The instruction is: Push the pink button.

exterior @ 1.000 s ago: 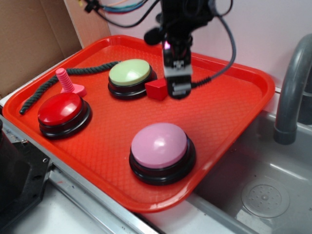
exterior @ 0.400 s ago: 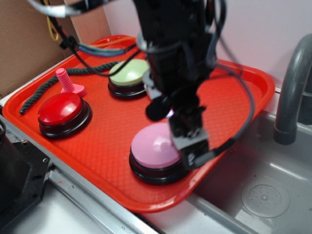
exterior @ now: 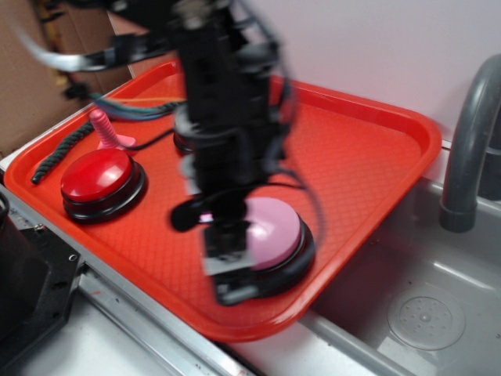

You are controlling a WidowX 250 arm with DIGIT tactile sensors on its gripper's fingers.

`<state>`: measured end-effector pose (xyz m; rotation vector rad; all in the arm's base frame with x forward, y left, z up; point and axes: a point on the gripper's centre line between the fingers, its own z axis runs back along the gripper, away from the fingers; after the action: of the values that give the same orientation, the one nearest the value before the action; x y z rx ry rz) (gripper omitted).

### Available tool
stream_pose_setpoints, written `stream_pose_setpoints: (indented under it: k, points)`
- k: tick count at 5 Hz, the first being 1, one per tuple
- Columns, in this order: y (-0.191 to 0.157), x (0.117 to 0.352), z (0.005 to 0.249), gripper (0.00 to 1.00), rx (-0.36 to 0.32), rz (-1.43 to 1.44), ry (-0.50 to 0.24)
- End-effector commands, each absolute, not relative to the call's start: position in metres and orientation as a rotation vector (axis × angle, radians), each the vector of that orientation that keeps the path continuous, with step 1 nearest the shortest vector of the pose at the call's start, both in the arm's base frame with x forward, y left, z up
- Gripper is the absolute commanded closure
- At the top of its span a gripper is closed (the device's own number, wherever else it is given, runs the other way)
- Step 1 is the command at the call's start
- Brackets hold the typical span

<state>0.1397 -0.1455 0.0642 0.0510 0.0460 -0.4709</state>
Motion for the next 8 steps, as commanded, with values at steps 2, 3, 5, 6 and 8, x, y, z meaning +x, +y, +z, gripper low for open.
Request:
stream_pose_setpoints:
  k: [2,3,5,6,8]
  points:
    - [-0.129,0.215,0.047,0.0,0.099,-0.57,-0.015]
    - [-0.138,0.221,0.035,0.0,0.06,-0.593,0.004]
    - [-0.141,0.231,0.104,0.0,0.142,-0.631,-0.123]
    - [-0.136,0.235,0.123,0.0,0.135,-0.642,-0.153]
    - [-0.134,0.234,0.139,0.0,0.122,-0.631,-0.168]
